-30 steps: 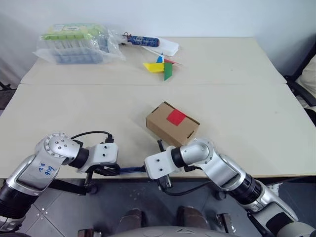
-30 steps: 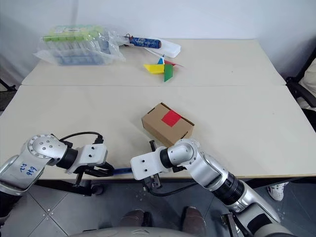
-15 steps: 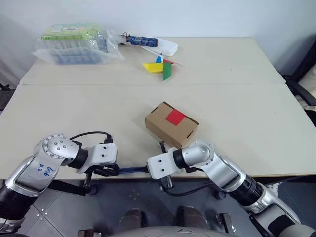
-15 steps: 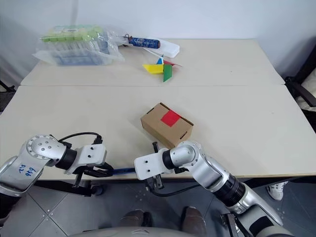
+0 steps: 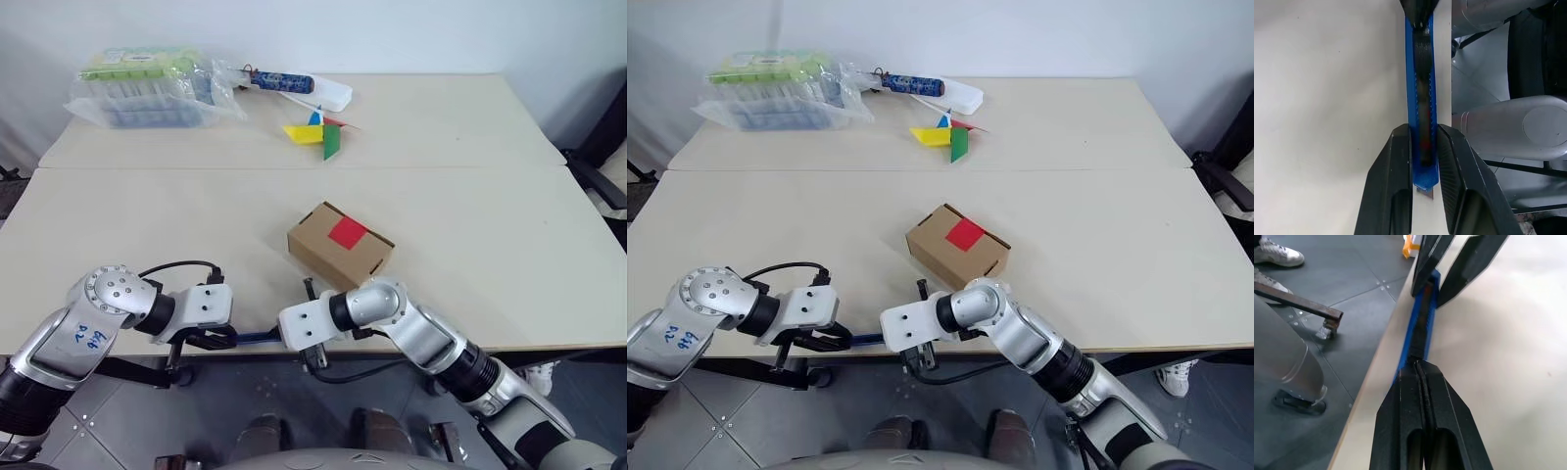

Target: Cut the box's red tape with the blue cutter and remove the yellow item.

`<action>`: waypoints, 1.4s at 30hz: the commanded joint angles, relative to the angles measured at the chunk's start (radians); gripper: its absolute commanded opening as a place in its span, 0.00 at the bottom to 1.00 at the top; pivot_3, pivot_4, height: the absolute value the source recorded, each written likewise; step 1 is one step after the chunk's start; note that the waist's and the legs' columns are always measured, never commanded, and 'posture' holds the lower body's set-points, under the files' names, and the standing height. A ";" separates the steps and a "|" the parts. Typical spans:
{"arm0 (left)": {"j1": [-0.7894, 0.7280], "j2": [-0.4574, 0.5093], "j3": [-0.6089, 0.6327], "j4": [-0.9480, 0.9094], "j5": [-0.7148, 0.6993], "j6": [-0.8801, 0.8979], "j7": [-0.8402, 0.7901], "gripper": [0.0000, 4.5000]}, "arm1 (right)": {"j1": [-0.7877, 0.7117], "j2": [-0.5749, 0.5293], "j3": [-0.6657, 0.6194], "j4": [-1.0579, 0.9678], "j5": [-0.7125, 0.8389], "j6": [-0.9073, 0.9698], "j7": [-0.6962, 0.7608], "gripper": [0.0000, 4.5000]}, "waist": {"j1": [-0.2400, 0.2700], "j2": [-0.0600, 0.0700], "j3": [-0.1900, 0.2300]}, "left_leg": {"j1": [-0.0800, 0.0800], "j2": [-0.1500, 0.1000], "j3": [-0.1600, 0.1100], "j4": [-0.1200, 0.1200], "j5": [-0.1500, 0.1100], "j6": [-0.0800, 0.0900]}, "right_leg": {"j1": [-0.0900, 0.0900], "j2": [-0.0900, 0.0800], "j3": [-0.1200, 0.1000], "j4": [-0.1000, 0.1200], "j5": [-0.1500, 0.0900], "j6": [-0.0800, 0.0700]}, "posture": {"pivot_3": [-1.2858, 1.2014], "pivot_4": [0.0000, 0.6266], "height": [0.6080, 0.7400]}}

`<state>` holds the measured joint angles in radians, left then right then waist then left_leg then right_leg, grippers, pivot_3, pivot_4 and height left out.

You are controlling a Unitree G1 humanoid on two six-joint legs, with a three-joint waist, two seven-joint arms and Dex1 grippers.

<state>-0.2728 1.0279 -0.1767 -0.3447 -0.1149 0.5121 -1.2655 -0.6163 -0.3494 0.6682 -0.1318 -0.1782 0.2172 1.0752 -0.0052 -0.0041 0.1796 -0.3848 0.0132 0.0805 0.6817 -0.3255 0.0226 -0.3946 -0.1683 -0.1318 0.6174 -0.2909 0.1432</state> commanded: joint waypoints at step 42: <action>-0.131 -0.078 0.212 0.455 -0.041 -0.486 0.097 0.09 | -0.267 -0.194 -0.522 -0.329 0.523 0.910 0.008 0.83 | 0.001 0.002 0.002 | -0.006 -0.001 0.001 0.000 -0.001 0.000 | -0.008 0.001 0.000 0.000 0.001 -0.001 | 0.52 0.24 1.00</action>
<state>-0.3797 0.9531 -0.0018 0.0941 -0.1529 0.0702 -1.1865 -0.8412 -0.5324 0.1887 -0.4465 0.3033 1.0799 1.0987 -0.0041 -0.0021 0.1820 -0.3915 0.0120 0.0813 0.6814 -0.3275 0.0225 -0.4024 -0.1673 -0.1324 0.6175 -0.2903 0.1422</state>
